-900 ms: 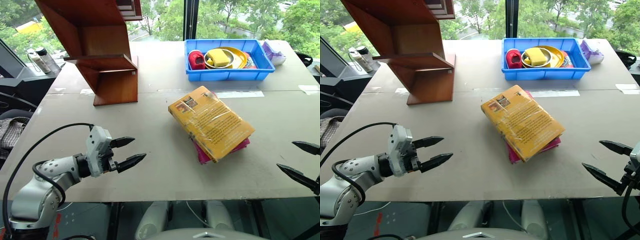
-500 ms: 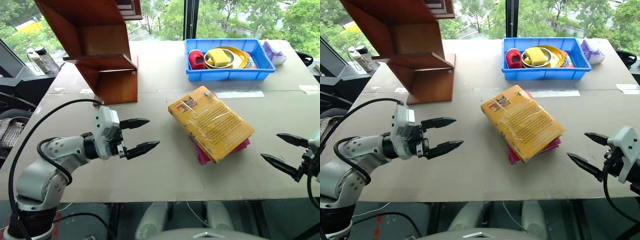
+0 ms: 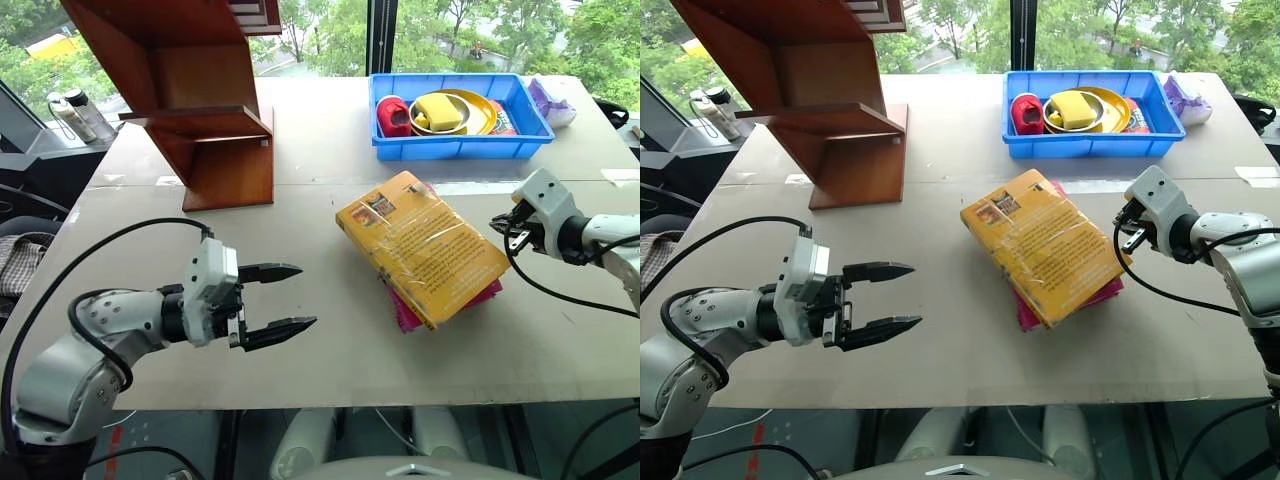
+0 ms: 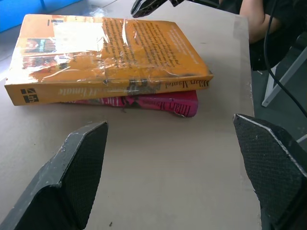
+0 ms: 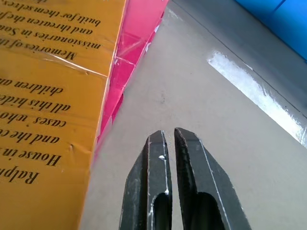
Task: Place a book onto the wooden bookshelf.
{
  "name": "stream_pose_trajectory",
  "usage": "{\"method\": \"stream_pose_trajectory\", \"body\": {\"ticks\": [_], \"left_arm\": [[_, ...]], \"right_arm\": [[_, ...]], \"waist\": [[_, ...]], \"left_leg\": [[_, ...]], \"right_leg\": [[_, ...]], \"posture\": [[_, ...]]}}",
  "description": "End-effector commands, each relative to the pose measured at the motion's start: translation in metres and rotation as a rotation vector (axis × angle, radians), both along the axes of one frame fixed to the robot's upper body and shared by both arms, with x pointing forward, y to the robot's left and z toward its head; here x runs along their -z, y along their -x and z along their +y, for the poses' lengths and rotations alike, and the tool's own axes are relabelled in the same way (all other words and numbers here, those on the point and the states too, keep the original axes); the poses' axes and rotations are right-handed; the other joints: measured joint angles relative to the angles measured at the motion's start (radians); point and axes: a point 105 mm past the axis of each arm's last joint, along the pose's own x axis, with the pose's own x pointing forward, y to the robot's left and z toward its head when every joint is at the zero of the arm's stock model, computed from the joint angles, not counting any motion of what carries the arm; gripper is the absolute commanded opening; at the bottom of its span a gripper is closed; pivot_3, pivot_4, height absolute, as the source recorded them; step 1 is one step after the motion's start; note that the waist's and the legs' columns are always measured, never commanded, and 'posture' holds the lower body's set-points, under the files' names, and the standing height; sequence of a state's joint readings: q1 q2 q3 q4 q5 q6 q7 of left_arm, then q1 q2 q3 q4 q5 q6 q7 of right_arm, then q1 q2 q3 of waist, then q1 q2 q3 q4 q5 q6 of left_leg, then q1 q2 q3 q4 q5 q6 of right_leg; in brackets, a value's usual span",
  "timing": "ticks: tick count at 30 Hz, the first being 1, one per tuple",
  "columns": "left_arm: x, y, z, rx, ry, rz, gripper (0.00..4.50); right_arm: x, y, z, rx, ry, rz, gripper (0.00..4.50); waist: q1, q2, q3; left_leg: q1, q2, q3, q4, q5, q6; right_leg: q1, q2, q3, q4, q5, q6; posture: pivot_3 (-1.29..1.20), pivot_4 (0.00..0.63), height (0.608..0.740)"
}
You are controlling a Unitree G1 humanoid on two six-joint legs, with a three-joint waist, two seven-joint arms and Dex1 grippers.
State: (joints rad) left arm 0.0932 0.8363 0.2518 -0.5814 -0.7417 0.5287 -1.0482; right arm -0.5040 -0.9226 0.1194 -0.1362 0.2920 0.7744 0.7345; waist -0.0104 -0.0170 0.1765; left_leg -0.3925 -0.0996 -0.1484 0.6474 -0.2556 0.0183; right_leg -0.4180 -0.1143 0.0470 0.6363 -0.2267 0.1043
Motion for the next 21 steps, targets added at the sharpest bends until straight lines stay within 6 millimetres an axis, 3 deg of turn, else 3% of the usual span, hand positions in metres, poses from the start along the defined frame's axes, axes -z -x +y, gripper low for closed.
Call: {"method": "stream_pose_trajectory", "body": {"ticks": [1, 7, 14, 18, 21], "left_arm": [[-0.008, 0.007, 0.000, -0.007, 0.004, -0.051, 4.27], [-0.004, 0.011, 0.003, -0.027, 0.009, -0.037, 4.27], [0.001, 0.009, 0.006, -0.041, 0.020, -0.013, 4.27], [0.004, 0.006, 0.007, -0.059, 0.038, 0.028, 4.27], [0.010, 0.002, 0.011, -0.115, 0.107, 0.161, 4.27]], "right_arm": [[-0.014, 0.000, 0.018, -0.088, -0.004, -0.040, 0.02], [-0.011, 0.006, 0.045, -0.170, -0.031, -0.029, 0.02], [-0.009, 0.012, 0.061, -0.203, -0.050, -0.040, 0.02], [-0.015, 0.015, 0.057, -0.210, -0.073, -0.106, 0.02], [-0.027, 0.027, 0.032, -0.221, -0.078, -0.198, 0.02]], "waist": [[-0.001, 0.000, 0.000], [-0.001, 0.000, 0.000], [-0.001, 0.000, 0.000], [-0.001, 0.000, 0.000], [0.009, 0.000, 0.000]], "left_leg": [[-0.002, 0.000, 0.000, 0.000, 0.000, 0.000], [-0.005, 0.000, 0.000, 0.000, 0.000, 0.000], [-0.005, 0.000, 0.000, 0.000, 0.000, 0.000], [-0.005, 0.000, 0.000, 0.000, 0.000, 0.000], [-0.005, 0.000, 0.000, 0.000, 0.000, 0.000]], "right_leg": [[-0.003, 0.000, 0.000, 0.000, 0.000, 0.000], [-0.005, 0.000, 0.000, 0.000, 0.000, 0.000], [-0.005, 0.000, 0.000, 0.001, 0.000, 0.000], [-0.005, 0.000, 0.000, 0.001, 0.000, 0.000], [-0.005, 0.000, 0.000, 0.001, 0.000, 0.000]], "posture": [[0.00, 0.150, 0.740], [0.00, 0.150, 0.740], [0.00, 0.150, 0.740], [0.00, 0.150, 0.740], [0.00, 0.150, 0.740]]}}
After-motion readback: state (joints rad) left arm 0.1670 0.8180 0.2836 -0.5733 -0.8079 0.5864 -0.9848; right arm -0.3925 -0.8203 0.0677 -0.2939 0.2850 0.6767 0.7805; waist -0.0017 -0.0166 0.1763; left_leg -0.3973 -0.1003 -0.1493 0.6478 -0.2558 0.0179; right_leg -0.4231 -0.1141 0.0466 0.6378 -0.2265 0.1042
